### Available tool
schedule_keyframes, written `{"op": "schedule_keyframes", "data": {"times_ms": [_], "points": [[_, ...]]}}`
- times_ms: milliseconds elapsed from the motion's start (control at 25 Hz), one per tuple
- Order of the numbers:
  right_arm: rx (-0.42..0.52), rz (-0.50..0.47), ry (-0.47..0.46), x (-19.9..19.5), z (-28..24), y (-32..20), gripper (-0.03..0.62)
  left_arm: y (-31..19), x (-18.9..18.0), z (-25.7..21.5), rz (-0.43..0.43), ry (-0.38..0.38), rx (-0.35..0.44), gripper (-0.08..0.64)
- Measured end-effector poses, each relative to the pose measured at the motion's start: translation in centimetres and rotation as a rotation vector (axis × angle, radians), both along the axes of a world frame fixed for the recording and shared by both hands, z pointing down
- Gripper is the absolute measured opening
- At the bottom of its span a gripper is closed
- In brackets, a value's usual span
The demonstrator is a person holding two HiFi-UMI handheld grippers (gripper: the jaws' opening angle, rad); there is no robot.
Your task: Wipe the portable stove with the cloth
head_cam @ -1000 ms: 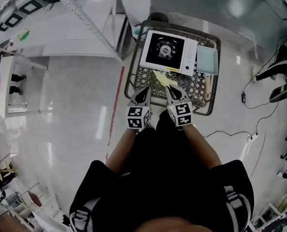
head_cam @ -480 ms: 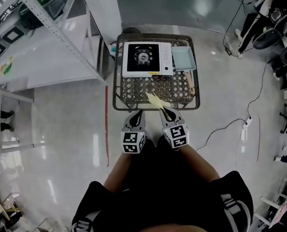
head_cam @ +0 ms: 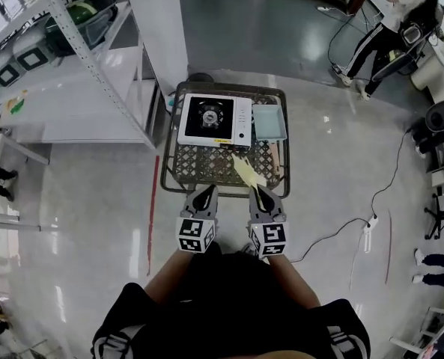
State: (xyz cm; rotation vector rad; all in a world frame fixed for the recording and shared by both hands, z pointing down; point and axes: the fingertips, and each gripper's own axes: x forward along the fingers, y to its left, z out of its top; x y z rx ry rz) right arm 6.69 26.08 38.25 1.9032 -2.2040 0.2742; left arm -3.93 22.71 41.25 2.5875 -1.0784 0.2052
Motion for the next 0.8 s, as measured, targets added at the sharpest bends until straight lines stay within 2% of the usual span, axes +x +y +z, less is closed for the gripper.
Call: {"op": "schedule_keyframes", "data": {"times_ms": [200,360,800], "points": [[0.057,-0.007,0.007,1.6,-2.5,1.9,0.017,1.4,2.4,-2.8,-0.026,0.008,0.060,0.021],[0.074,0.002,0.009,3.4,-3.8,2.7,0.017,2.5,4.9,-4.2,-0.019,-0.018,0.133,0.021],[0.092,-0.003,0.011,6.4,-4.5,3.8,0.017,4.2,8.8,-5.4,-0.004,0.002,0.147,0.021]]}}
